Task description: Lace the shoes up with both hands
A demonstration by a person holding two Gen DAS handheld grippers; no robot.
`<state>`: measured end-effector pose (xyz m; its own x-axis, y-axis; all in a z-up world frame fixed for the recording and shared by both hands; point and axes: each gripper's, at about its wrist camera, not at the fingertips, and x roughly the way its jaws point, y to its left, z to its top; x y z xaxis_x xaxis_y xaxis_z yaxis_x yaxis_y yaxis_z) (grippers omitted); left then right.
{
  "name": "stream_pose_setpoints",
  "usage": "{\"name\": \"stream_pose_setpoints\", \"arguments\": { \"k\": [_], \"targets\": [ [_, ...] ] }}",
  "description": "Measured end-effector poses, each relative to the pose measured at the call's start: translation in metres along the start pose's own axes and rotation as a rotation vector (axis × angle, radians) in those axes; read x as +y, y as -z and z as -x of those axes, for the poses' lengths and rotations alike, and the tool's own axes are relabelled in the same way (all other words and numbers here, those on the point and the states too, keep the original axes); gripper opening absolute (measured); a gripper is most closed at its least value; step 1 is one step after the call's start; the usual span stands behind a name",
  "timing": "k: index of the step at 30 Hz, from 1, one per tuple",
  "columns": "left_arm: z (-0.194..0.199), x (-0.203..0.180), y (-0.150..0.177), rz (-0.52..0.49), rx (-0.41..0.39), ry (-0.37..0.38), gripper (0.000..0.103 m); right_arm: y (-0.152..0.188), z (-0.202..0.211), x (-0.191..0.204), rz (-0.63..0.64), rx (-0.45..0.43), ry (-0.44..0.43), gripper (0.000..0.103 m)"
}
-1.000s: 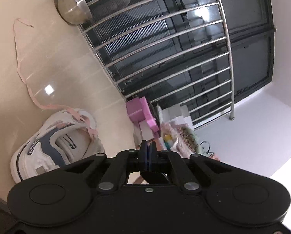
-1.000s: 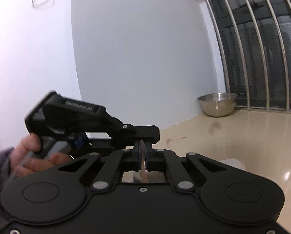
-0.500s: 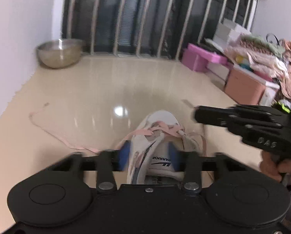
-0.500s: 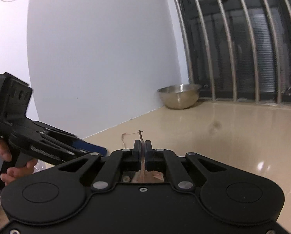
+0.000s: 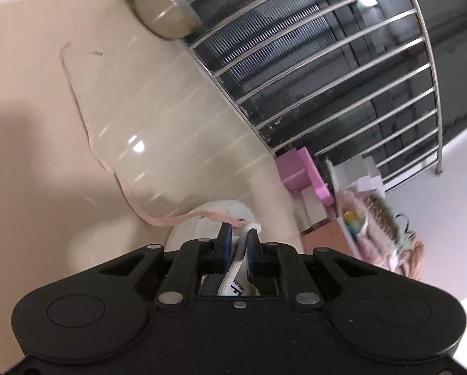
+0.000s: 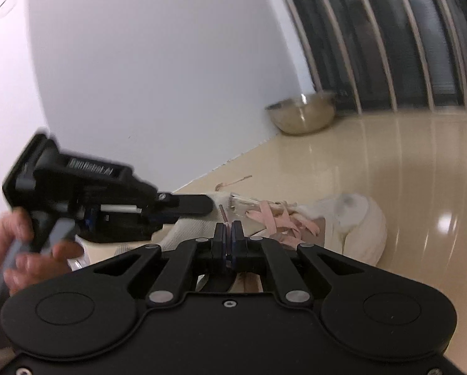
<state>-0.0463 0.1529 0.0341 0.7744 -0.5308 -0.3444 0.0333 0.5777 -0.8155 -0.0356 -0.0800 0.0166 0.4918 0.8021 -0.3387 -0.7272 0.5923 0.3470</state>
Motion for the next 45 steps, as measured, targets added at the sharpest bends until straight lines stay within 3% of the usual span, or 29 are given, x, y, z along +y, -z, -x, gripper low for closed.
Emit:
{"name": "stream_pose_setpoints", "arguments": {
  "k": [3,11,19,24,30,32,34,37,40,42,45],
  "targets": [
    [-0.003,0.000,-0.002,0.013,0.002,0.008,0.010,-0.004,-0.002,-0.009,-0.099,0.025,0.005,0.000],
    [-0.006,0.005,-0.001,0.031,0.003,0.020,0.010,-0.013,-0.012,-0.004,-0.084,0.123,0.058,0.000],
    [-0.007,0.007,-0.002,0.029,0.015,0.039,0.010,-0.010,-0.013,-0.015,-0.158,0.104,0.018,0.000],
    [-0.007,-0.008,-0.002,-0.082,0.032,0.003,0.010,-0.017,-0.017,-0.020,-0.177,0.109,0.016,0.000],
    [-0.002,-0.029,0.007,-0.235,0.038,-0.061,0.011,-0.021,-0.021,-0.031,-0.127,0.129,-0.088,0.001],
    [0.002,-0.025,0.013,-0.207,0.010,-0.042,0.012,-0.020,-0.023,-0.035,-0.100,0.134,-0.137,0.001],
    [0.007,-0.018,0.015,-0.163,-0.014,0.001,0.028,-0.018,-0.022,-0.039,-0.078,0.128,-0.178,0.001],
    [0.014,-0.003,0.004,-0.059,-0.051,0.088,0.042,-0.017,-0.022,-0.041,-0.061,0.123,-0.210,0.001],
    [0.006,0.013,-0.009,0.055,-0.058,0.097,0.041,-0.017,-0.022,-0.038,-0.038,0.124,-0.206,0.002],
    [-0.004,0.012,-0.012,0.050,-0.031,0.058,0.040,-0.017,-0.030,-0.030,-0.042,0.120,-0.195,0.002],
    [-0.012,0.006,-0.011,0.027,0.001,0.071,0.036,-0.017,-0.033,-0.024,-0.043,0.119,-0.183,0.002]
  ]
}}
